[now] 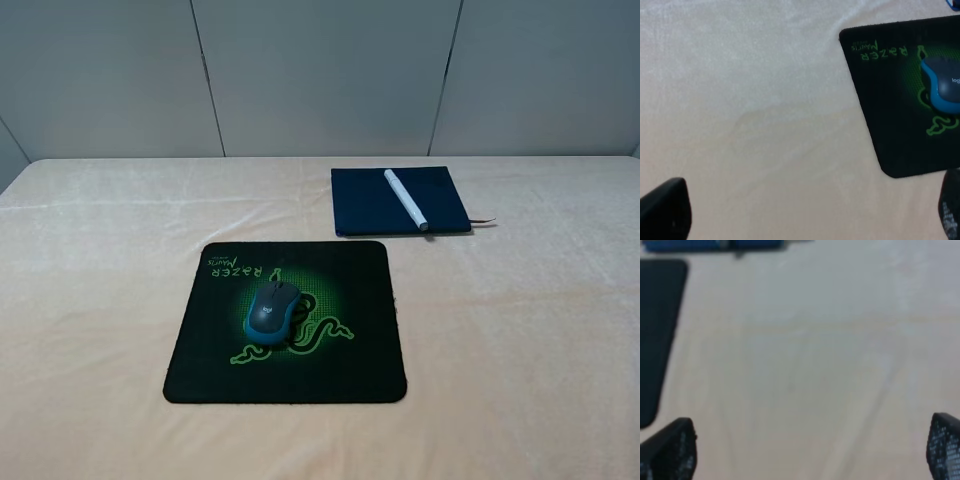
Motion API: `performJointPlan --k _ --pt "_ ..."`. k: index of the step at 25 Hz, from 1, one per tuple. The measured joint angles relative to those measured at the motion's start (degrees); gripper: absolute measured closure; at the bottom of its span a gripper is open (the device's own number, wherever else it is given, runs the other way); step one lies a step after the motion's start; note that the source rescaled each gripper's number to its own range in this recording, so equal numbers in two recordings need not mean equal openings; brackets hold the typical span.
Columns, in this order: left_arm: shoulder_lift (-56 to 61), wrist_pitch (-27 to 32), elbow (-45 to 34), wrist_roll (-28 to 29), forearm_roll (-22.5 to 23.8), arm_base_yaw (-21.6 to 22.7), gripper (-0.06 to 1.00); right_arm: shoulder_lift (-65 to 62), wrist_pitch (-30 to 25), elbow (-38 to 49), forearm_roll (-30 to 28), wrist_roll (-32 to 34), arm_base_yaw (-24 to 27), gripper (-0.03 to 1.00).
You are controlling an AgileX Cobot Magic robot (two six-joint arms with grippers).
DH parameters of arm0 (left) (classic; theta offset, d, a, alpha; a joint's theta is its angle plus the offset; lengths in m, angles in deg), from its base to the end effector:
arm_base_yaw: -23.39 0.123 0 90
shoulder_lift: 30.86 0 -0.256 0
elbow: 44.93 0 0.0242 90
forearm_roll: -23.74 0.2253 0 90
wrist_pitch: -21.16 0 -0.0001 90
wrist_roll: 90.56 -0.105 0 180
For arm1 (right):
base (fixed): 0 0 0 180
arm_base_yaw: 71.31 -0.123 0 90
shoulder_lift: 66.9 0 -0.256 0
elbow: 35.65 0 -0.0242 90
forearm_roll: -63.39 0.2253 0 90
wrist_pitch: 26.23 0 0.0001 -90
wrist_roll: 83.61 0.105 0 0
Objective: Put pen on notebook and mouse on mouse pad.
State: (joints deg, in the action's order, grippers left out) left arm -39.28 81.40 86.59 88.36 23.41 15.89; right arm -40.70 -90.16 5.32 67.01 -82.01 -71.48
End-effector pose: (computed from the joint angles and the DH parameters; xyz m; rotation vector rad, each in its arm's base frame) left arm 0.0155 -0.0026 0.2558 0.1532 2.0396 -0.0769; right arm 0.0475 0.0061 0.2768 0.0308 2.2876 0.0954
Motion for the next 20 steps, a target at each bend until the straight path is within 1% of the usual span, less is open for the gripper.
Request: performJointPlan --k 5,9,20 --pt "0.0 0.0 0.0 0.0 0.0 0.0 -0.05 -10.17 3.3 6.32 -2.65 0.0 0.48 -0.03" --pt "0.0 0.0 0.0 0.0 0.0 0.0 -0.05 -16.69 4.76 7.33 -2.86 0.0 0.48 -0.03" --pt "0.0 0.0 0.0 0.0 0.0 0.0 -0.05 -17.77 4.89 7.35 -3.03 0.0 0.43 -0.03"
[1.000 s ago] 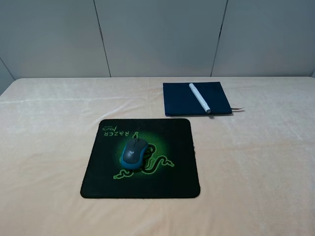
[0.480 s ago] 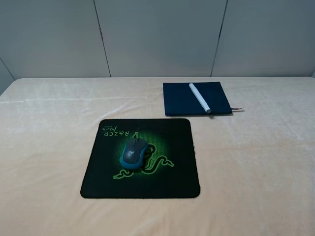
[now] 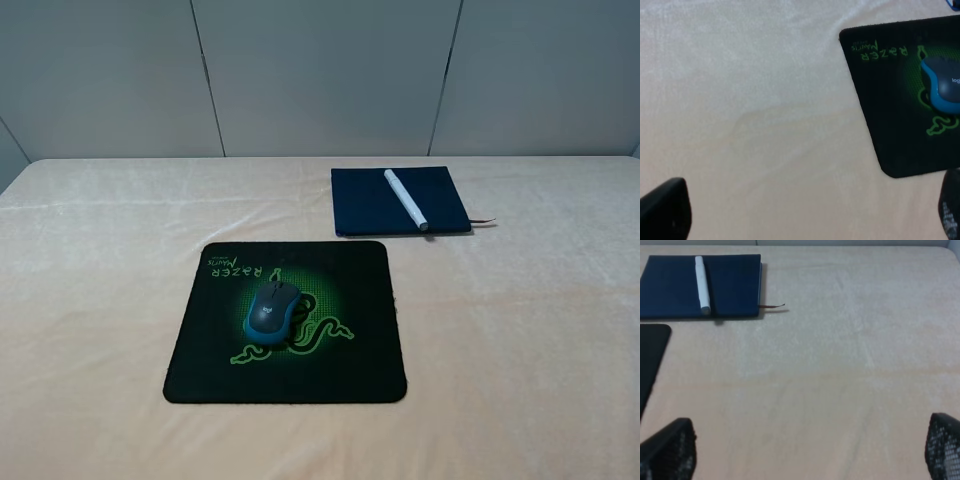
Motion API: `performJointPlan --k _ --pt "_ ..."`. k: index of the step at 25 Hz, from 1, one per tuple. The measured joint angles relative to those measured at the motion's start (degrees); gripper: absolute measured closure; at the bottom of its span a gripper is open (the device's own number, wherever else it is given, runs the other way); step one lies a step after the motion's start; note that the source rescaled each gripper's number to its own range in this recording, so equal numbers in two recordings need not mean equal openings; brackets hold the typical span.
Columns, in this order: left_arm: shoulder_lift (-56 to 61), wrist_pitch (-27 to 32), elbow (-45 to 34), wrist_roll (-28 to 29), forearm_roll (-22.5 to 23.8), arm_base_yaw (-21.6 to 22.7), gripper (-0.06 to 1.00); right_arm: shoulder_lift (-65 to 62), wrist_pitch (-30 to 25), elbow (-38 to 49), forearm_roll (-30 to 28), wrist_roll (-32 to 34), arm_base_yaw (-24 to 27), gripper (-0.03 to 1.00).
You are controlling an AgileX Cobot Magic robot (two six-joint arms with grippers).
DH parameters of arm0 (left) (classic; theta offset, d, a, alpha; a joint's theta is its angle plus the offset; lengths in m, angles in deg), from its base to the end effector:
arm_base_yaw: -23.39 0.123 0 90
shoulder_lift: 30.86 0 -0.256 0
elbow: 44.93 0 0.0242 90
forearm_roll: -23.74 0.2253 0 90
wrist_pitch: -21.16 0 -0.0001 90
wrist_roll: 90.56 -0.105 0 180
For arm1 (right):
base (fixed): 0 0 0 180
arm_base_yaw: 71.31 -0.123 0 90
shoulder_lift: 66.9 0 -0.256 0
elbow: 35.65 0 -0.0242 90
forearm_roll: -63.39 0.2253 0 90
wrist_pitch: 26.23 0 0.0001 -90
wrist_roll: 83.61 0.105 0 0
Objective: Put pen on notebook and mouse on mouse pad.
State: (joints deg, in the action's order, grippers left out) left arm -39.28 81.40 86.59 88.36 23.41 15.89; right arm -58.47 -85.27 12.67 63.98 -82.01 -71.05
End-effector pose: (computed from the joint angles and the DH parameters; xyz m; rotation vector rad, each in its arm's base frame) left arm 0.0155 -0.0026 0.2558 0.1532 2.0396 -0.0769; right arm 0.0164 0.0009 0.2585 0.0326 2.0207 0.0271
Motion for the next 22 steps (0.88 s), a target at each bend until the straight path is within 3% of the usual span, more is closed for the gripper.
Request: performJointPlan --k 22 --pt "0.0 0.0 0.0 0.0 0.0 0.0 -0.05 0.0 0.05 0.0 0.0 0.0 0.0 -0.03"
